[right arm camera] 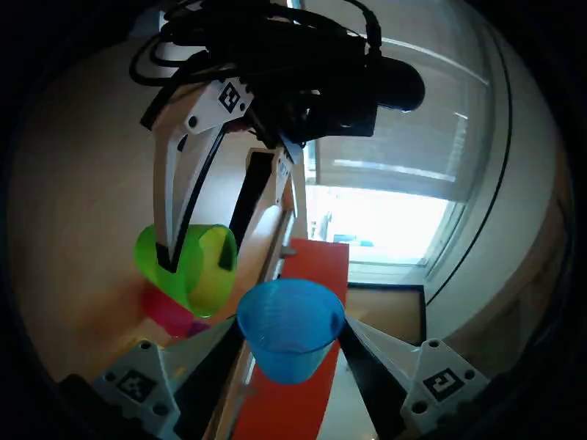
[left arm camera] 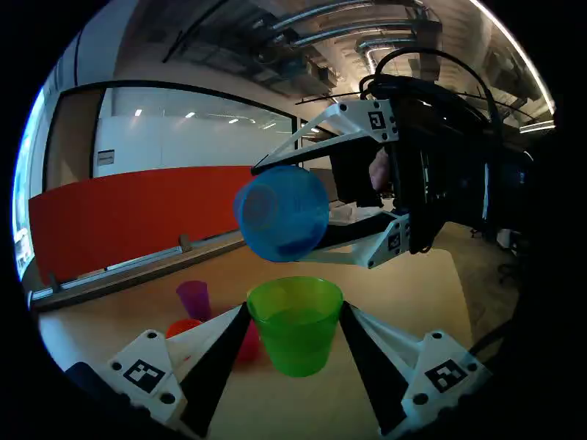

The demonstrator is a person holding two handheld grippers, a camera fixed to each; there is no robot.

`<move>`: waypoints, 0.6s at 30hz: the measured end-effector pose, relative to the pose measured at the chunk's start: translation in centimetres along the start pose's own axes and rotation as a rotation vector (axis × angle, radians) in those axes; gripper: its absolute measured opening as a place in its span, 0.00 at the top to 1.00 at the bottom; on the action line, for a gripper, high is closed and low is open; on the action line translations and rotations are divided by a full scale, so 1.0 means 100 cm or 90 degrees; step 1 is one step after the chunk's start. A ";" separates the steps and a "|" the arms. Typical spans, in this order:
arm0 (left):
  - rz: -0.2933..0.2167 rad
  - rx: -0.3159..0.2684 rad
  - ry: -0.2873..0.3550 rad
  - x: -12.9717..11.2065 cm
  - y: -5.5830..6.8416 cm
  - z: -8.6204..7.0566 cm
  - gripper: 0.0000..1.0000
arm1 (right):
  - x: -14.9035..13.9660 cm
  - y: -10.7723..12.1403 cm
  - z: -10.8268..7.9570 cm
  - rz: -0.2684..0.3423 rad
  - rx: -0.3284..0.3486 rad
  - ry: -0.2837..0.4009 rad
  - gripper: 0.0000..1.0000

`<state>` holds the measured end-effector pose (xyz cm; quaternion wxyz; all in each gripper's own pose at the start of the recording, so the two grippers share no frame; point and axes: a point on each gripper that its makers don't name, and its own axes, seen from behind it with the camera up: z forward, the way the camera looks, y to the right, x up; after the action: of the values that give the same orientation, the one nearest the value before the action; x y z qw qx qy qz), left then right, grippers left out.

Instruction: Pour water

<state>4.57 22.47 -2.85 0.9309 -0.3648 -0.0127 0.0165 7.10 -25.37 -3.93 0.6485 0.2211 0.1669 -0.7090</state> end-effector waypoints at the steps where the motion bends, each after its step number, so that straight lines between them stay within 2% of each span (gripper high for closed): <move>1: 0.000 0.001 0.000 0.000 0.000 0.000 0.13 | 0.000 0.000 0.000 0.014 -0.001 0.001 0.10; 6: -0.001 0.004 0.000 0.000 -0.002 -0.002 0.13 | -0.004 -0.001 -0.001 0.095 -0.009 0.001 0.11; 9: -0.002 0.007 0.000 0.000 -0.003 -0.003 0.13 | -0.010 -0.002 -0.001 0.163 -0.017 -0.003 0.10; 18: -0.007 0.019 0.001 0.001 -0.006 -0.006 0.13 | -0.020 -0.010 -0.002 0.430 -0.044 0.000 0.10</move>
<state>4.66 21.58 -2.87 0.9362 -0.3511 -0.0136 0.0115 6.29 -23.48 -3.10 0.8541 0.2415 0.1082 -0.4477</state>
